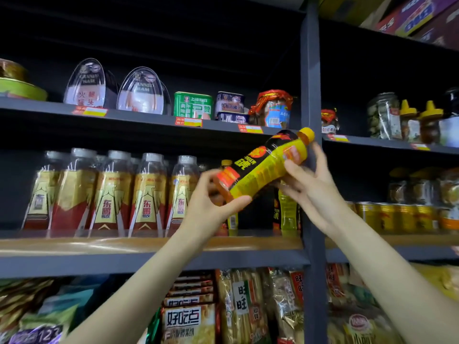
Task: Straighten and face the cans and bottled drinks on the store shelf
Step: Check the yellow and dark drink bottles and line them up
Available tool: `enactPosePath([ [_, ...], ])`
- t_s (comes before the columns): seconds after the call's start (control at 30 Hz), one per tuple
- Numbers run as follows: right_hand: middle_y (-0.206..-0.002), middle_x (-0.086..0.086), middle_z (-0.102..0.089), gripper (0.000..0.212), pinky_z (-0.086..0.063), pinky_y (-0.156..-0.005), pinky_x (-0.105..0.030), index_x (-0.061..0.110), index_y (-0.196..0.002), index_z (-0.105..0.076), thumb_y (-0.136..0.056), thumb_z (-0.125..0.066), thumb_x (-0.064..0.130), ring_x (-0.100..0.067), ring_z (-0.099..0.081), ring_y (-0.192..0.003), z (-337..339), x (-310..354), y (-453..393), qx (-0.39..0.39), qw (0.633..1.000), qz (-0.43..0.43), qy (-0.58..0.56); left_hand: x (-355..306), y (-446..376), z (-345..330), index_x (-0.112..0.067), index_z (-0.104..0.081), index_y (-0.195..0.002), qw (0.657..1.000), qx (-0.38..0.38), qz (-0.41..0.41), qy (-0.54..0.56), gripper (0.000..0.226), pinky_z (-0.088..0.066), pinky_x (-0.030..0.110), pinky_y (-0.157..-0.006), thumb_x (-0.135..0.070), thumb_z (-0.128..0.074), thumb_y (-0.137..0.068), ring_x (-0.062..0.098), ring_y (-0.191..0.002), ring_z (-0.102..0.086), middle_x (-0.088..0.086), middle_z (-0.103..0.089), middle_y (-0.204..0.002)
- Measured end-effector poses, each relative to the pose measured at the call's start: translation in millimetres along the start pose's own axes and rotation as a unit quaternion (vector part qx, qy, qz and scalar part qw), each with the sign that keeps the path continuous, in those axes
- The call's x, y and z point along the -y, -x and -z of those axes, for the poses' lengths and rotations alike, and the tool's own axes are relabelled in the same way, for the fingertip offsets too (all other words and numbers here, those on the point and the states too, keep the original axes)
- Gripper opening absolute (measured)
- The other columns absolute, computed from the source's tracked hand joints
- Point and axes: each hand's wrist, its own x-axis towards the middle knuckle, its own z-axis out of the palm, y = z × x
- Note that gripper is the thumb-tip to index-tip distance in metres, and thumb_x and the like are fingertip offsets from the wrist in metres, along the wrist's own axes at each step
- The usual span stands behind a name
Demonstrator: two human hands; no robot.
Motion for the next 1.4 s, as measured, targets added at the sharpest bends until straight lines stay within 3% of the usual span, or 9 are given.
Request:
enactPosePath([
  [0.1,-0.114,-0.017,-0.063,0.053,-0.058,-0.08,-0.043,0.017,-0.128,-0.048,-0.08,-0.066,0.026,-0.033,-0.066,-0.101,-13.6,-3.9,9.8,-0.002,0.983,-0.162,-0.087,-10.3,-1.5,17.7,-0.038,-0.04,-0.126,0.957,-0.009,-0.182,-0.224,0.075,-0.049,0.033,-0.094,-0.017,-0.082,-0.067,0.01,-0.118,-0.045,-0.005,-0.043,-0.128],
  [0.23,-0.105,-0.021,-0.063,0.031,-0.052,-0.091,-0.044,0.009,-0.096,-0.052,-0.08,-0.072,0.026,-0.033,-0.063,-0.101,-29.2,-15.9,19.0,-0.083,0.95,-0.254,-0.164,-18.9,7.6,21.6,-0.035,-0.035,-0.134,0.94,0.081,-0.213,-0.255,0.08,-0.047,0.032,-0.097,-0.014,-0.08,-0.07,0.006,-0.125,-0.039,-0.013,-0.039,-0.134],
  [0.37,-0.108,-0.017,-0.063,0.038,-0.054,-0.081,-0.041,0.011,-0.112,-0.052,-0.081,-0.07,0.024,-0.029,-0.064,-0.097,-28.1,-23.6,16.4,-0.098,0.959,-0.201,-0.173,-22.3,22.8,14.0,-0.033,-0.038,-0.13,0.997,0.059,-0.023,-0.039,0.072,-0.055,0.025,-0.08,-0.026,-0.077,-0.07,0.01,-0.107,-0.059,-0.008,-0.048,-0.125],
  [0.57,-0.118,-0.005,-0.065,0.073,-0.056,-0.081,-0.037,0.027,-0.137,-0.037,-0.073,-0.069,0.017,-0.025,-0.066,-0.104,-22.3,-23.0,19.9,-0.049,0.991,-0.033,-0.12,-30.9,23.9,13.5,-0.016,-0.041,-0.132,0.977,0.071,0.142,0.143,0.077,-0.054,0.033,-0.087,-0.034,-0.072,-0.064,0.017,-0.091,-0.069,0.012,-0.058,-0.12],
  [0.73,-0.121,-0.01,-0.062,0.063,-0.059,-0.076,-0.038,0.025,-0.133,-0.042,-0.076,-0.066,0.017,-0.029,-0.067,-0.102,-18.4,-11.7,24.7,-0.011,0.991,-0.058,-0.122,-37.8,22.1,18.2,-0.029,-0.041,-0.129,0.992,0.034,-0.086,-0.082,0.067,-0.05,0.013,-0.08,-0.019,-0.075,-0.072,-0.006,-0.107,-0.054,-0.009,-0.051,-0.123],
  [0.87,-0.118,-0.017,-0.06,0.062,-0.059,-0.066,-0.041,0.02,-0.136,-0.039,-0.081,-0.068,0.021,-0.029,-0.068,-0.095,-24.1,-5.3,27.6,-0.023,0.979,-0.131,-0.153,-39.1,20.6,24.3,-0.042,-0.034,-0.131,0.956,0.109,-0.173,-0.212,0.076,-0.052,0.025,-0.089,-0.009,-0.074,-0.075,0.005,-0.127,-0.037,-0.012,-0.036,-0.135],
  [1.17,-0.129,-0.001,-0.053,0.085,-0.056,-0.084,-0.039,0.045,-0.136,-0.031,-0.071,-0.074,0.01,-0.015,-0.061,-0.11,-28.9,-18.9,29.0,-0.048,0.996,0.029,-0.068,-27.0,32.5,24.4,-0.036,-0.042,-0.131,0.979,0.12,0.118,0.115,0.072,-0.053,0.036,-0.089,-0.033,-0.074,-0.067,0.019,-0.1,-0.066,0.006,-0.055,-0.12],
  [1.27,-0.136,0.006,-0.047,0.091,-0.055,-0.086,-0.027,0.052,-0.132,-0.03,-0.067,-0.08,0.012,-0.006,-0.055,-0.117,-22.8,-18.6,34.8,0.011,0.988,0.115,0.107,-15.1,33.4,30.8,-0.031,-0.046,-0.13,0.977,0.154,0.149,0.022,0.068,-0.05,0.04,-0.094,-0.045,-0.074,-0.07,0.018,-0.105,-0.063,0.004,-0.06,-0.121],
  [1.4,-0.133,0.021,-0.044,0.098,-0.05,-0.078,-0.011,0.054,-0.131,-0.026,-0.067,-0.082,0.003,0.011,-0.055,-0.108,-17.2,-25.0,52.8,0.089,0.957,0.147,0.232,-1.1,40.5,31.1,-0.022,-0.055,-0.12,0.972,0.175,0.153,-0.026,0.04,-0.053,0.021,-0.082,-0.022,-0.068,-0.082,0.011,-0.104,-0.062,-0.002,-0.062,-0.119],
])
